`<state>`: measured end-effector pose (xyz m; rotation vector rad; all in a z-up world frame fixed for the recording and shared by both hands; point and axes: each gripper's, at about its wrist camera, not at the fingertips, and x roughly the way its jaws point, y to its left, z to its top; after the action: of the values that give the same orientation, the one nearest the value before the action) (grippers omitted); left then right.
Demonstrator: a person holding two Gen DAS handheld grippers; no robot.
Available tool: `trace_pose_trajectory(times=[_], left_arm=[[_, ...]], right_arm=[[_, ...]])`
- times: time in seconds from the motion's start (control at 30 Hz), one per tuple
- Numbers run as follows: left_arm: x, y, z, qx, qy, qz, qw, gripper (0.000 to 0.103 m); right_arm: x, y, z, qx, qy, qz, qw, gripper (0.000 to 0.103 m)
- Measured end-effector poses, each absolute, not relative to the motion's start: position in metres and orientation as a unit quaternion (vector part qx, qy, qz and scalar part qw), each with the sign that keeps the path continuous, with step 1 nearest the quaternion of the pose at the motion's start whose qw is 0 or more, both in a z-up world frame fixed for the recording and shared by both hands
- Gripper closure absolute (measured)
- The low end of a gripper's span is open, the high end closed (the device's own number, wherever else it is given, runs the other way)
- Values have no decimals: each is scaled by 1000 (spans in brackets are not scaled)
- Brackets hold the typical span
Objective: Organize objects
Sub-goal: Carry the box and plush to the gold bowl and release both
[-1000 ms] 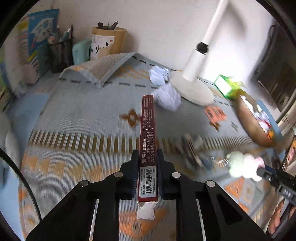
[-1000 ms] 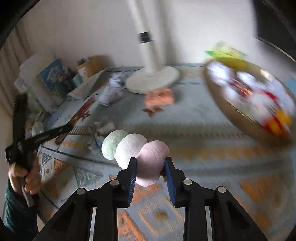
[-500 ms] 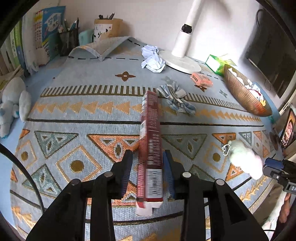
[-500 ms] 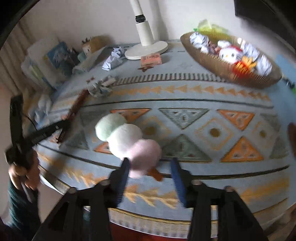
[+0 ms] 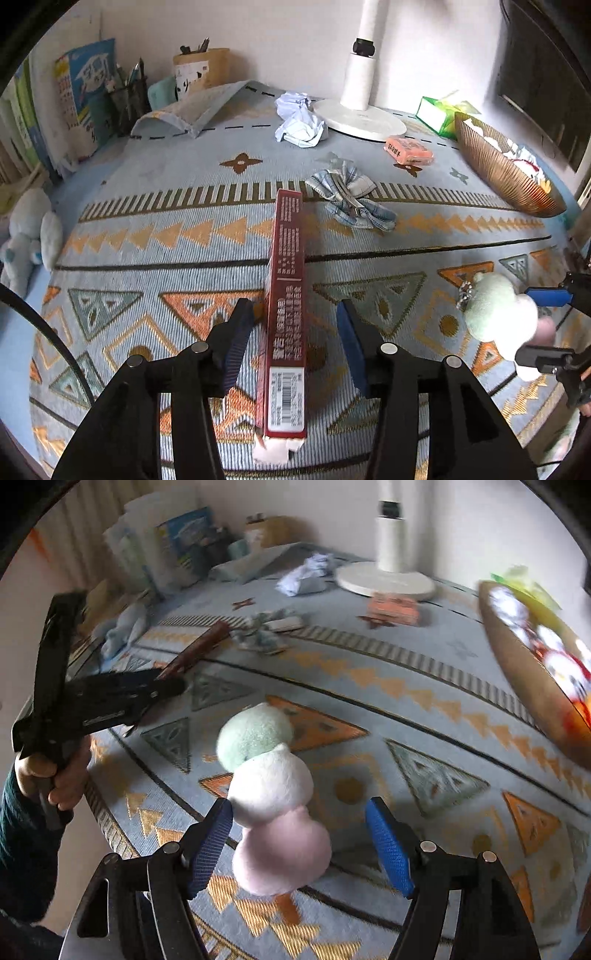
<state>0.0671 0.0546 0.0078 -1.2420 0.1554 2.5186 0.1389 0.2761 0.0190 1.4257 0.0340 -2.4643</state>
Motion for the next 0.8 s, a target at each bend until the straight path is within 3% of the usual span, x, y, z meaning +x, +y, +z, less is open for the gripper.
trace_pose_trajectory(times=[0.1,0.2,0.33,0.47,0.63,0.8], left_arm=[[67,58,9,-432,62,885,162,87],[67,54,10,-436,42,883,168,88],[71,52,12,-438,31,882,170,88],[75,59,25,-428,32,884,182,88],[74,89,61,-411,25,874,257,88],[60,156,102,-377,3,860,345,88]], right_arm=[[139,271,15,497,15,-853,157,31],[142,264,11,491,36,-857,152,32],[150,255,12,475,44,-865,157,53],[161,250,16,458,76,-876,135,56],[177,283,42,425,-1,-897,118,56],[186,339,93,357,-17,-934,14,56]])
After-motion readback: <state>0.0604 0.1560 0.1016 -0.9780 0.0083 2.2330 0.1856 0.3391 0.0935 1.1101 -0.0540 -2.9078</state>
